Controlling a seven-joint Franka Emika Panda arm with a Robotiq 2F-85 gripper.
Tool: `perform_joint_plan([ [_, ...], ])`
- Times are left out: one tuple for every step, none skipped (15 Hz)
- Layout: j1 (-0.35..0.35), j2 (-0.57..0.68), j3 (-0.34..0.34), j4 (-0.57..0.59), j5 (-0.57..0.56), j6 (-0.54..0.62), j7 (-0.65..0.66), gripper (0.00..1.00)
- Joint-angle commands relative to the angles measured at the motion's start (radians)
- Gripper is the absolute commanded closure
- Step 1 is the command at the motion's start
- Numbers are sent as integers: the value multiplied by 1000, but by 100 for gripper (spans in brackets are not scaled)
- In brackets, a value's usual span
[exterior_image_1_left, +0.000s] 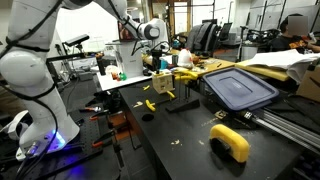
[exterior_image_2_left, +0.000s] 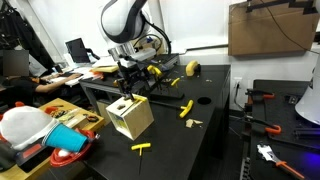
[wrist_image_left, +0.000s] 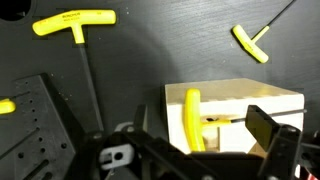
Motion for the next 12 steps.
perform_joint_plan([
  [-25,-93,13,-40,34,-18,-27,0],
  [-28,-111,13,-39,31,-25,-34,0],
  [-30,-126,13,-36,26,-35,-39,0],
  [-33,-143,13,-33,22,-46,-48,0],
  [-35,-159,13,-29,16,-63,-61,0],
  [-38,-172,14,-20,8,-90,-82,0],
  [-43,-185,17,-14,7,-116,-107,0],
  [-45,-194,18,-3,1,-149,-132,0],
  [-48,-203,20,7,-2,-182,-156,0],
  [-50,-213,21,15,-5,-212,-176,0],
  [-51,-224,23,24,-11,-240,-200,0],
  [-52,-231,24,33,-17,-261,-219,0],
])
